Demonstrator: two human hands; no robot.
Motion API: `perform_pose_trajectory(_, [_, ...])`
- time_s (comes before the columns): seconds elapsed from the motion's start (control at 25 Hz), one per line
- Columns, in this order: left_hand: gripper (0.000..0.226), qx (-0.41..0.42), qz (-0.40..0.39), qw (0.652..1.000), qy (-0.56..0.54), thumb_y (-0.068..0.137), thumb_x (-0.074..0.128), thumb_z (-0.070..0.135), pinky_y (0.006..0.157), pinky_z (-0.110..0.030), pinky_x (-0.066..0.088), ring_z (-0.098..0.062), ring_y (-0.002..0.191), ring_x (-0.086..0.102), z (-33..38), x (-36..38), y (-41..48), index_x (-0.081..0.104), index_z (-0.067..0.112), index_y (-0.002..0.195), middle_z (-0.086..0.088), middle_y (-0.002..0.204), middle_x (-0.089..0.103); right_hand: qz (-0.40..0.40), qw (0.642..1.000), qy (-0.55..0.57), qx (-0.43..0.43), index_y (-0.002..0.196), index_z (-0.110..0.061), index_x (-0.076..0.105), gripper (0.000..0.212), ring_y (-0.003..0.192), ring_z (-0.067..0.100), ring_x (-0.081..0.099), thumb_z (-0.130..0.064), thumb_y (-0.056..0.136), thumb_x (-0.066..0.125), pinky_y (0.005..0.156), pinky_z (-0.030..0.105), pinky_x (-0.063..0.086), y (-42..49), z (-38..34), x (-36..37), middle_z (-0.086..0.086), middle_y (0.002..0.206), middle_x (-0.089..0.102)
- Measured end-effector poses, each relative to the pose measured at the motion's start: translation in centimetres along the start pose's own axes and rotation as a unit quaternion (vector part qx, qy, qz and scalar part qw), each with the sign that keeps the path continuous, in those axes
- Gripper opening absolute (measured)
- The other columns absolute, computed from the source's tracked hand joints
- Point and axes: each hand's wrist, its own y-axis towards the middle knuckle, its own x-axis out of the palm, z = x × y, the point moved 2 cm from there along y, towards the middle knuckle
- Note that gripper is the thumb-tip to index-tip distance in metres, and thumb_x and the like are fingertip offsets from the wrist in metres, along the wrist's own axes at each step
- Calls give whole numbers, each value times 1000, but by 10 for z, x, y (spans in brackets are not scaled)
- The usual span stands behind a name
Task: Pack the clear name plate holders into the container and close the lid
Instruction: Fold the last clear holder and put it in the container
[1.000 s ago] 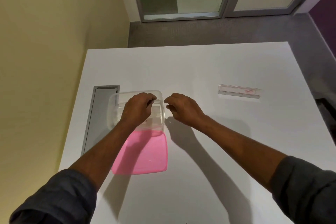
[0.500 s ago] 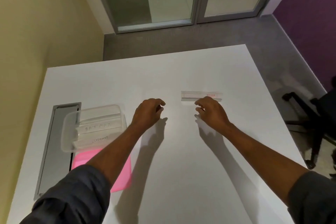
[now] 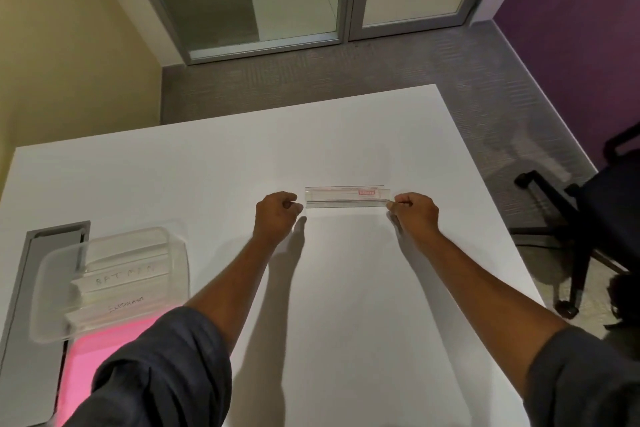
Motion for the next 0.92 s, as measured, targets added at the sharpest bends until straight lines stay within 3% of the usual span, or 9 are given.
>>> perform_pose_trajectory(0.08, [16,-10,6,999,-41,93,74,18,98,-47,58,-30,86,71,2,11,6,77,20,108,-6,94,76,2,1000,-10,-4,103,-2,80,16,75,23,71,-8,88,80,70,26,60,8,3,4,9,92,76])
perform_pose_trajectory(0.16, [10,-2,10,999,-35,91,72,14,94,-52,58,-26,74,61,4,20,10,69,23,89,-4,82,67,0,999,-37,-11,99,-9,82,12,91,28,76,-13,88,80,89,40,63,14,4,8,8,97,81])
perform_pose_trajectory(0.32, [11,-22,21,999,-16,91,72,15,92,-44,61,-29,89,75,7,29,16,82,10,91,-6,87,81,-13,997,-70,-25,87,-13,82,7,98,30,76,-16,88,76,91,45,62,22,5,11,7,92,82])
perform_pose_trajectory(0.52, [29,-34,33,999,-21,95,70,26,86,-42,58,-21,68,62,5,31,22,75,12,71,-3,67,71,-12,998,-58,-16,83,-19,80,7,86,25,76,-20,86,74,87,48,64,24,7,12,1,85,81])
perform_pose_trajectory(0.72, [22,-43,45,997,-52,94,73,27,88,-37,56,-27,79,74,8,26,22,77,10,80,-8,77,79,-14,999,-50,-13,80,-22,79,9,85,32,77,-28,85,74,84,52,65,21,5,10,0,78,78])
perform_pose_trajectory(0.92, [8,-67,49,989,-123,85,82,15,60,-21,55,-13,52,70,11,19,22,79,9,86,-7,70,76,-1,999,-43,-5,80,-22,78,8,62,24,69,-26,85,73,78,53,65,25,-4,11,3,70,76])
